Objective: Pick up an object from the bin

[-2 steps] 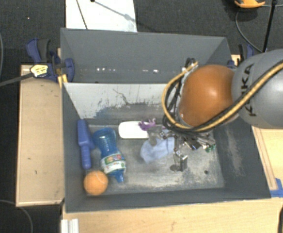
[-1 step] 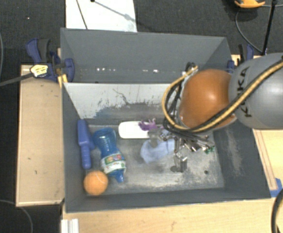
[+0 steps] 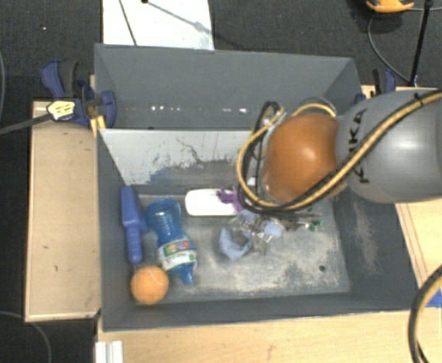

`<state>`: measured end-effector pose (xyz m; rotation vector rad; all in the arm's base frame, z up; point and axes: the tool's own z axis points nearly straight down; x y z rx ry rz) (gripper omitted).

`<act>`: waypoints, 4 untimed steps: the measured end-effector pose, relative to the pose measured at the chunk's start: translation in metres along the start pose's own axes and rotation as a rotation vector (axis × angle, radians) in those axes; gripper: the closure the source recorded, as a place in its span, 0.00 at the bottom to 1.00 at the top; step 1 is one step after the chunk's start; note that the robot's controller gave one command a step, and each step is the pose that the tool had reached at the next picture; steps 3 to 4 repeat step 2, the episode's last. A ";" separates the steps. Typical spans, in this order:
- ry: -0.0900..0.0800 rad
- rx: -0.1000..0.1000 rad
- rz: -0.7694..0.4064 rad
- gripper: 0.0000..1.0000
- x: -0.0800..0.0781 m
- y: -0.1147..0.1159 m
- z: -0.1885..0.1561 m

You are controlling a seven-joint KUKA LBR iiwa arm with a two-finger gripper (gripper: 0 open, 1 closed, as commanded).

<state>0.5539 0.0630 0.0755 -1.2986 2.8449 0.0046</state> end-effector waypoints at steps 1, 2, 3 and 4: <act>0.000 0.000 0.001 1.00 0.000 0.000 0.000; 0.001 0.000 0.001 1.00 -0.001 0.000 0.000; 0.001 0.000 0.001 1.00 -0.001 0.000 0.000; 0.001 0.000 0.001 1.00 -0.001 0.000 0.000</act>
Offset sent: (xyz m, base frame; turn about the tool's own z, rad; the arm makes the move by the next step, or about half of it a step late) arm 0.0301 0.0382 -0.0055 -0.0248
